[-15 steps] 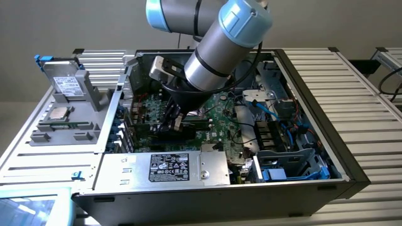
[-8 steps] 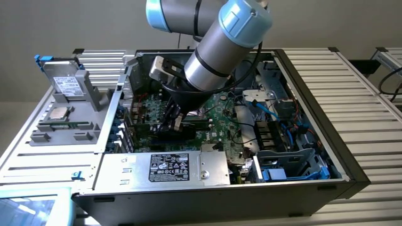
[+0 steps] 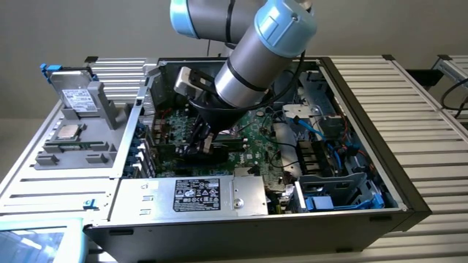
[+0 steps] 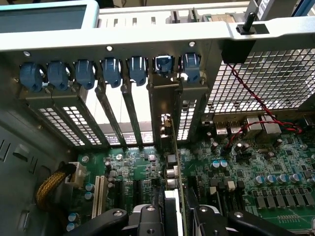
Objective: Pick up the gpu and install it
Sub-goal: 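Insert the gpu into the slot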
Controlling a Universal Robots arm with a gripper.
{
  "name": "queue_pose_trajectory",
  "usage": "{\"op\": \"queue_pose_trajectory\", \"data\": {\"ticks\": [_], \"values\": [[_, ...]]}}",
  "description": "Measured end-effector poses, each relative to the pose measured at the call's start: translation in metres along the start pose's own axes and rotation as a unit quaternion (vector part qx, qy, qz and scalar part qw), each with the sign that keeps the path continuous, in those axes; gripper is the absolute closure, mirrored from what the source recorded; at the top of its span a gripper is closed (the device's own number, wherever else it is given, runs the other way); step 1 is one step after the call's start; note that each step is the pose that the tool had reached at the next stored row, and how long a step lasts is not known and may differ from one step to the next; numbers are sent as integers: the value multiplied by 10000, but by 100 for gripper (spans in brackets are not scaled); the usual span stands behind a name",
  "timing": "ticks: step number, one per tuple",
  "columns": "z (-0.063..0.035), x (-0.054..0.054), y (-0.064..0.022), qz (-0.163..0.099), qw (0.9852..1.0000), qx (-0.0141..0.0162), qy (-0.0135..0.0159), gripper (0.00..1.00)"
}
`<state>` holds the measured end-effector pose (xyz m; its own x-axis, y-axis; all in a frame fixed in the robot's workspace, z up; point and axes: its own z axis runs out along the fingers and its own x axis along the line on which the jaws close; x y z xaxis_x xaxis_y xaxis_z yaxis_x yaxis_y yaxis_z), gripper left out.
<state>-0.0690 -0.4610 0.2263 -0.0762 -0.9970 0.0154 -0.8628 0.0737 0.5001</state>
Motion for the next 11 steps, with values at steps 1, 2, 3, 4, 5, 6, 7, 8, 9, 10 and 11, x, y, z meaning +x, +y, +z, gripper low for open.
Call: {"op": "queue_pose_trajectory", "data": {"ticks": [1,2,3,4,5,6,7,8,9,10,11], "values": [[-2,1,2,2,10000,-2,4,70],[-5,2,4,4,10000,-3,7,64],[-7,3,5,5,10000,-3,9,64],[-7,3,5,5,10000,-3,10,64],[-7,3,5,5,10000,-3,9,64],[-7,3,5,5,10000,-3,9,64],[-7,3,4,5,10000,-3,9,62],[-7,3,5,5,10000,-3,10,62],[-7,3,5,5,10000,-3,10,62],[-7,3,5,5,10000,-3,9,55],[-7,3,5,5,10000,-3,9,55]]}}
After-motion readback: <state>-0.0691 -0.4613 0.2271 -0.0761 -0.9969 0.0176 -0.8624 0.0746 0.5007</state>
